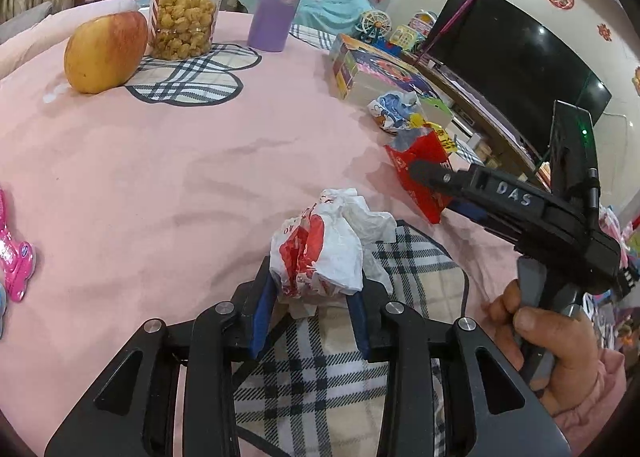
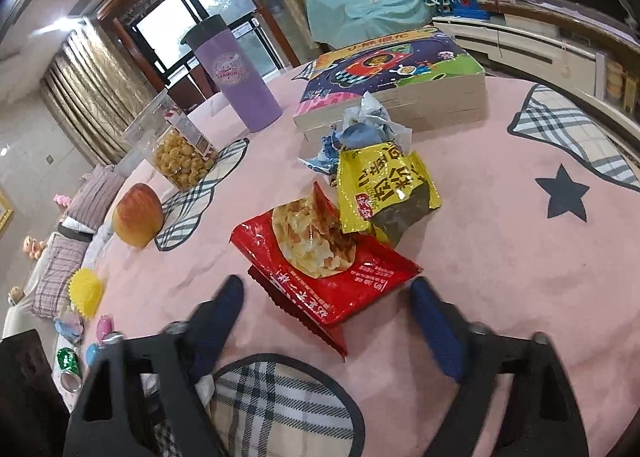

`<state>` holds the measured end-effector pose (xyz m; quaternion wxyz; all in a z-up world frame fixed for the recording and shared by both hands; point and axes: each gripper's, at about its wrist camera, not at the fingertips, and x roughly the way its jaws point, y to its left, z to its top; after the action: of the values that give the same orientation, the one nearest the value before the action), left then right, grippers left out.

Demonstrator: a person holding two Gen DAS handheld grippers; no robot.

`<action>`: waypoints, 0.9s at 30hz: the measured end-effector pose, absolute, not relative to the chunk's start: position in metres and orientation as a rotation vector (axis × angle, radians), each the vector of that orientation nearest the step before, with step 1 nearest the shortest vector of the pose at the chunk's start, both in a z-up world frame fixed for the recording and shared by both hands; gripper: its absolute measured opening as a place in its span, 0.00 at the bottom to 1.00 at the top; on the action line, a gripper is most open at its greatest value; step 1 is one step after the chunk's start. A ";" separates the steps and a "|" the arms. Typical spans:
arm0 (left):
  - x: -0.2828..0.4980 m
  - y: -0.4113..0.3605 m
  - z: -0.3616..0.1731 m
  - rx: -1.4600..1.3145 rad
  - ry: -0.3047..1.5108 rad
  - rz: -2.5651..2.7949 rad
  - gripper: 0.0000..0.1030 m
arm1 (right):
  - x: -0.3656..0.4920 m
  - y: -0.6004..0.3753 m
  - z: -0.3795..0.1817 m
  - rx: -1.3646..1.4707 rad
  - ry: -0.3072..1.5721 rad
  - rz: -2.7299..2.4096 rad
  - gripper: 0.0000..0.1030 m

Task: Collect trash
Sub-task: 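Grasp the crumpled white plastic bag with the left tool while the right tool grasps the red chip bag, then carry the white bag toward the bin with the left tool while the right tool carries the chip bag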

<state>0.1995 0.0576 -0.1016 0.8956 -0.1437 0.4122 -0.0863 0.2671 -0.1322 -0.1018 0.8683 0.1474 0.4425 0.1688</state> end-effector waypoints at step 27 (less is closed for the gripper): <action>0.180 -0.006 -0.078 -0.227 0.823 -0.293 0.30 | 0.175 -0.184 -0.085 0.297 0.895 0.340 0.10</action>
<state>0.1801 -0.0058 -0.0783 0.8998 -0.1099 0.3978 -0.1414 0.1753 -0.1837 -0.0852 0.8769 0.1424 0.4292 0.1630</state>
